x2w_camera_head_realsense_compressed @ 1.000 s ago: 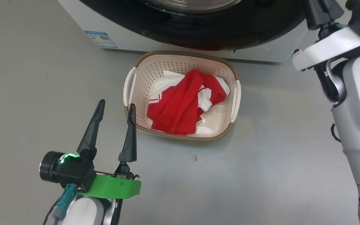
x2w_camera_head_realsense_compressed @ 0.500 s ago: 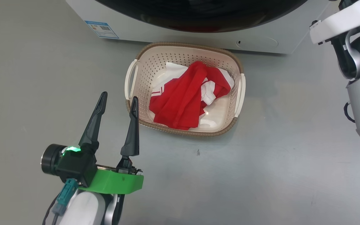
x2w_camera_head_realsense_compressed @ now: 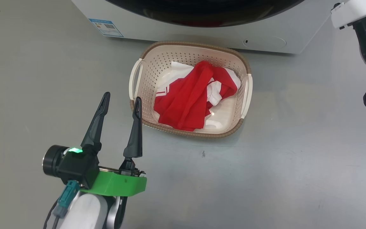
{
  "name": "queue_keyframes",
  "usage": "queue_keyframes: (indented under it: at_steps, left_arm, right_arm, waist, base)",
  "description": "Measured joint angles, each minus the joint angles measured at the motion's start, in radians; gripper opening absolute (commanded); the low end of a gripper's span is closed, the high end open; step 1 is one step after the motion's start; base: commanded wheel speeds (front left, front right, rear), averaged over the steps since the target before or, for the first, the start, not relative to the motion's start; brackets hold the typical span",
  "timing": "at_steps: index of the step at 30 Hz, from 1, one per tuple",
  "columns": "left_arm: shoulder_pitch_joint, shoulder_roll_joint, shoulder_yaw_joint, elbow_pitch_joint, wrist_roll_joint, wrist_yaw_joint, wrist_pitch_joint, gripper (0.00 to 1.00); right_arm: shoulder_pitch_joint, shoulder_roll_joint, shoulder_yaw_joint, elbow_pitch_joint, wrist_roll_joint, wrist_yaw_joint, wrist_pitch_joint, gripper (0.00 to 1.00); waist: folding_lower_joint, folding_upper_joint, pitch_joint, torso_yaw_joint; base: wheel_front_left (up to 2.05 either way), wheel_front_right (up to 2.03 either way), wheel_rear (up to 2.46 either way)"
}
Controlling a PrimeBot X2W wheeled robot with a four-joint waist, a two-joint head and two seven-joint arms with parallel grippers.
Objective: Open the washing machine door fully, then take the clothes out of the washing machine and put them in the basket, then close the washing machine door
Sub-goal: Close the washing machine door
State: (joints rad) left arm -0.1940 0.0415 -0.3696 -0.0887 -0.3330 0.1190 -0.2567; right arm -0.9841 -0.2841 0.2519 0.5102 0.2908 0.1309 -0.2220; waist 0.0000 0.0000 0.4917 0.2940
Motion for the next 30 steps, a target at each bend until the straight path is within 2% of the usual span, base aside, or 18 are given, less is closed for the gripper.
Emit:
queue_keyframes:
  at_steps: [17,30]
  left_arm:
    - [-0.01,0.0,0.002,0.026,0.0,0.0,0.0,1.0]
    - [-0.01,-0.001,0.035,0.052,0.012,0.0,0.0,1.0]
  right_arm:
    - [-0.003,0.001,0.052,0.088,0.031,0.0,-0.021,0.0]
    - [0.152,0.051,0.067,0.11,0.096,0.0,-0.027,0.0]
  waist:
    - [0.0,0.0,-0.035,-0.004]
    - [0.0,0.0,-0.088,-0.055]
  base:
    - [0.0,0.0,0.0]
    - [0.0,0.0,0.0]
